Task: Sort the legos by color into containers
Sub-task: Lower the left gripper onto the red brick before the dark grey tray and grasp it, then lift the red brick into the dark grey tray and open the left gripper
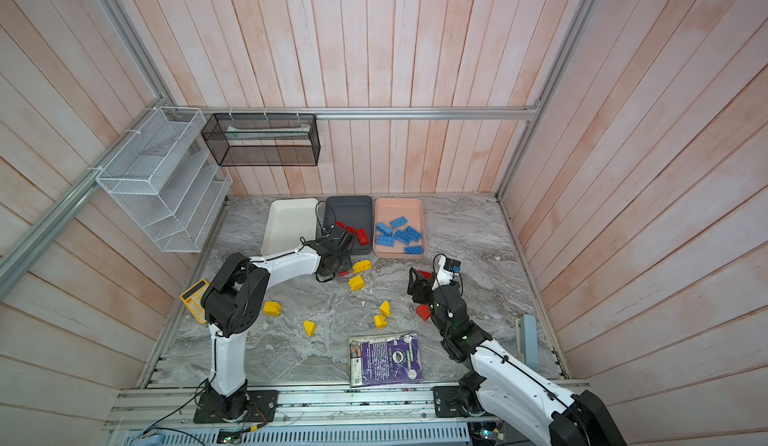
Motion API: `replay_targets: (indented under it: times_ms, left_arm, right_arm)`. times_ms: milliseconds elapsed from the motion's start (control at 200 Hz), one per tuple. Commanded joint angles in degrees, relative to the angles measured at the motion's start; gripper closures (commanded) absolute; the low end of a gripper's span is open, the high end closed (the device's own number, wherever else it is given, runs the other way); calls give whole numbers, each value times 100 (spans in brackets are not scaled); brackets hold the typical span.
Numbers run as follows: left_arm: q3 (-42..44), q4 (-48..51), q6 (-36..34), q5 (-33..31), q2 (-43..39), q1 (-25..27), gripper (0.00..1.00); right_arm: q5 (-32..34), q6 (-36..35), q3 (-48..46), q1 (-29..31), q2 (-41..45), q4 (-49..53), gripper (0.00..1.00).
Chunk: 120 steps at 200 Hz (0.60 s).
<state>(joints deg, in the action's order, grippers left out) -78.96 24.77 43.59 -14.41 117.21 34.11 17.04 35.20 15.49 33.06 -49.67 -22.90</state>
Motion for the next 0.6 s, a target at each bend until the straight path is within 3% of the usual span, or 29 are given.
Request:
replay_targets:
  times_ms: [0,125,285,595]
  left_arm:
    - [-20,124,-96,-201,3,26,49]
    - [12,152,-158,-262,-44,30,62]
    - [56,185,-245,-333,-140,43,73]
    - [-1,290,-652,-452,-706,52,73]
  right_arm:
    - [10,48,182,-17,-43,46,26]
    - [7,51,194,-14,-86,51,26]
    - [7,44,214,-18,-134,58,26]
    - [-5,46,237,-8,-191,72,26]
